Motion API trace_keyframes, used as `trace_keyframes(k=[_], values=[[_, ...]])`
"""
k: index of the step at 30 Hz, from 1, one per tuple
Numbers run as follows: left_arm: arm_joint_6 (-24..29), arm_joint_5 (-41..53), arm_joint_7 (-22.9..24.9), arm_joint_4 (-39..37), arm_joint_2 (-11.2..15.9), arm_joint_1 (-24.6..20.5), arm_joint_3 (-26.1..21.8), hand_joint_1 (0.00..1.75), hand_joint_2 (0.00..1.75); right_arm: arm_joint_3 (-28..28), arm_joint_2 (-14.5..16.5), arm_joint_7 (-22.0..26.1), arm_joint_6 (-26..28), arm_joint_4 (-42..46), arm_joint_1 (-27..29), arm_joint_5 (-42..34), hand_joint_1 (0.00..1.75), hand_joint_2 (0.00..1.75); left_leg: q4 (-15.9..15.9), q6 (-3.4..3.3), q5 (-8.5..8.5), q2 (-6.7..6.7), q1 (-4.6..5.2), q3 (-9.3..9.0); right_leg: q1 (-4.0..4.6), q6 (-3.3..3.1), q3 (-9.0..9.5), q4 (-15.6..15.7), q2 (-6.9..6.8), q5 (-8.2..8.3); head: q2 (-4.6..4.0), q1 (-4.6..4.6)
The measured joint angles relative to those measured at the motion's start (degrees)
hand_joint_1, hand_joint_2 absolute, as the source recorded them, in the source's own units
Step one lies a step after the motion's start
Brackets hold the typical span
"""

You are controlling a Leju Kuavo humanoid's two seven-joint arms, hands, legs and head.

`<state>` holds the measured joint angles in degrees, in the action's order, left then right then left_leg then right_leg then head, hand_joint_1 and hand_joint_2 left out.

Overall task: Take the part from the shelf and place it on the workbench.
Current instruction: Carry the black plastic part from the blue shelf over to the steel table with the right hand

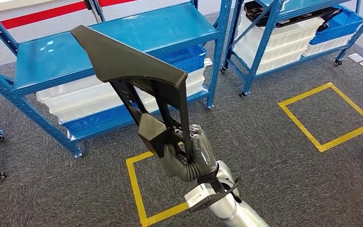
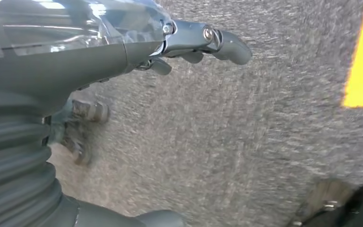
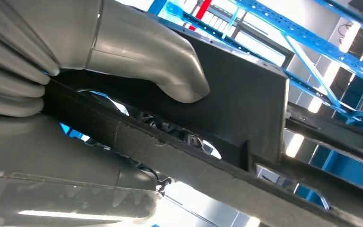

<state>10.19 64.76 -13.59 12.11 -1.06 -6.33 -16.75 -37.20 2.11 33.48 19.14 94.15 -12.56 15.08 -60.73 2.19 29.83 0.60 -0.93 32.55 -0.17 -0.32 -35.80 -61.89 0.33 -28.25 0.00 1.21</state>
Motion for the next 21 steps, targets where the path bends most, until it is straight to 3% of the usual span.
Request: trace_keyframes(k=[3,5,8,10,11,13,14,16,17,19,21], values=[[2.4,1.13,-6.17,-0.01,-0.29,0.88,-0.48,0.0,1.75,-0.08,0.38,0.89,1.72,-0.39,0.2,0.01,1.75,1.75,0.26,-0.67,-0.37,0.2,0.06,-0.09,-0.16,0.55,0.03,0.37,0.18,0.35,0.0,0.28],[3.53,3.0,-7.94,-0.04,-0.9,1.44,-0.12,0.0,1.75,-0.05,0.4,1.31,2.34,-0.32,0.42,0.12,1.75,1.75,1.9,-1.0,-1.26,0.84,-0.39,-0.76,0.08,1.06,-0.55,-0.59,0.34,-0.51,0.0,0.34],[4.14,5.3,-8.34,-0.08,-1.74,1.66,0.85,0.0,1.75,0.01,0.32,1.55,2.56,-0.38,0.83,0.07,1.75,1.75,2.76,-0.94,-1.79,1.83,-1.17,-1.03,-0.48,1.96,-4.72,-9.11,0.34,-4.87,0.0,-0.71],[4.27,6.38,-8.35,-0.09,-2.07,1.59,1.64,0.0,1.75,0.0,0.27,1.56,2.57,-0.6,1.22,0.25,1.75,1.75,2.61,-0.64,-1.69,2.15,-1.67,-0.98,-1.25,2.82,-6.64,-13.09,0.25,-5.72,0.0,-1.39],[4.29,6.7,-8.35,-0.09,-2.16,1.52,2.0,0.0,1.75,0.0,0.25,1.56,2.57,-0.72,1.33,0.46,1.75,1.75,2.45,-0.3,-1.57,2.25,-2.05,-0.98,-1.69,3.37,-6.13,-12.16,0.13,-4.65,0.0,-1.61],[4.35,6.93,-8.35,-0.08,-2.27,1.38,2.47,0.0,1.75,-0.01,0.16,1.56,2.62,-0.86,1.35,0.89,1.75,1.75,1.67,0.85,-1.01,2.24,-2.89,-0.93,-2.66,4.82,-2.7,-5.69,-0.51,-1.35,0.0,-2.1],[4.39,6.97,-8.35,-0.08,-2.18,1.29,2.62,0.0,1.75,-0.01,0.11,1.57,2.66,-0.85,1.32,1.08,1.75,1.75,1.01,1.53,-0.62,2.14,-3.02,-0.74,-2.92,5.2,-1.18,-2.73,-0.82,-0.43,0.0,-2.62],[4.38,7.2,-8.42,-0.07,-2.04,1.18,2.87,0.0,1.75,0.07,-0.11,1.56,2.84,-0.81,1.45,1.31,1.75,1.75,0.16,2.53,-0.21,1.97,-2.75,-0.4,-3.1,4.7,-0.26,-0.75,-1.15,-0.61,0.0,-2.77],[4.33,7.34,-8.52,-0.07,-1.99,1.13,3.03,0.0,1.75,0.19,-0.22,1.55,2.96,-0.78,1.56,1.37,1.75,1.75,0.1,2.81,-0.24,1.93,-2.57,-0.34,-2.97,3.91,-0.49,-1.02,-1.0,-0.78,0.0,-2.45],[4.09,7.54,-8.82,-0.07,-2.04,1.09,3.37,0.0,1.75,0.45,-0.46,1.36,3.18,-0.65,1.72,1.62,1.75,1.75,0.21,3.06,-0.1,1.86,-2.74,-0.48,-2.86,2.72,-0.73,-1.35,-0.76,-0.87,0.0,-1.17],[3.67,7.59,-9.02,-0.07,-2.05,1.0,3.63,0.0,1.75,0.64,-0.69,0.94,3.26,-0.32,1.66,2.16,1.75,1.75,-2.87,2.84,2.19,1.03,-2.66,0.73,-2.7,1.81,-0.73,-1.33,-0.57,-0.85,0.0,-0.26]])
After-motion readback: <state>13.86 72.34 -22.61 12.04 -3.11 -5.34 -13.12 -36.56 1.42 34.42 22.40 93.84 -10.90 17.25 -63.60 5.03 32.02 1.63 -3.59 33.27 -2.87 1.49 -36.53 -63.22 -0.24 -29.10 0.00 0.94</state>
